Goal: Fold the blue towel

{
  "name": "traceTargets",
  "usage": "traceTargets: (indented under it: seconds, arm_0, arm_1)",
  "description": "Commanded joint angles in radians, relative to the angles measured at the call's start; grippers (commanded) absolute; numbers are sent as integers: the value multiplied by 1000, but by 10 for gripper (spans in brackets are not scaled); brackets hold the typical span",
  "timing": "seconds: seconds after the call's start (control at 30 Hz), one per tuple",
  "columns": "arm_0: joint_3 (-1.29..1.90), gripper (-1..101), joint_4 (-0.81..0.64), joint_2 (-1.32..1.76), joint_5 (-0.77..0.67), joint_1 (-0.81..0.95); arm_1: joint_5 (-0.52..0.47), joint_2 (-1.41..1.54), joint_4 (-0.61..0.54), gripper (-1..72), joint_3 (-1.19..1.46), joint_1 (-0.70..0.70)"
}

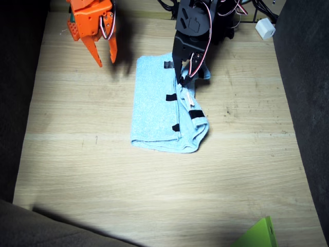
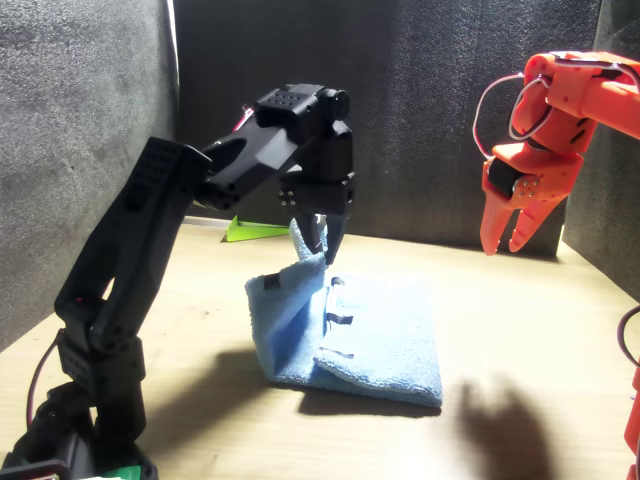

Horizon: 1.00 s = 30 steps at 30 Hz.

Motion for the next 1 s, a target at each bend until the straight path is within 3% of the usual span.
traceTargets:
  seconds: [0.0,0.5,0.8,0.97]
  arm_0:
    - [-52,-5,11,17,44,-23]
    - [-298,-5,12,-173,213,-166]
    - [-376,-5,12,-321,212,-169]
    - [-362,208,12,-339,175,-176]
  arm_1:
    - [14,58,25,186,12,-3]
    - [31,66,29,185,18,0]
    - [43,78,23,185,44,23]
    - [49,66,21,185,35,26]
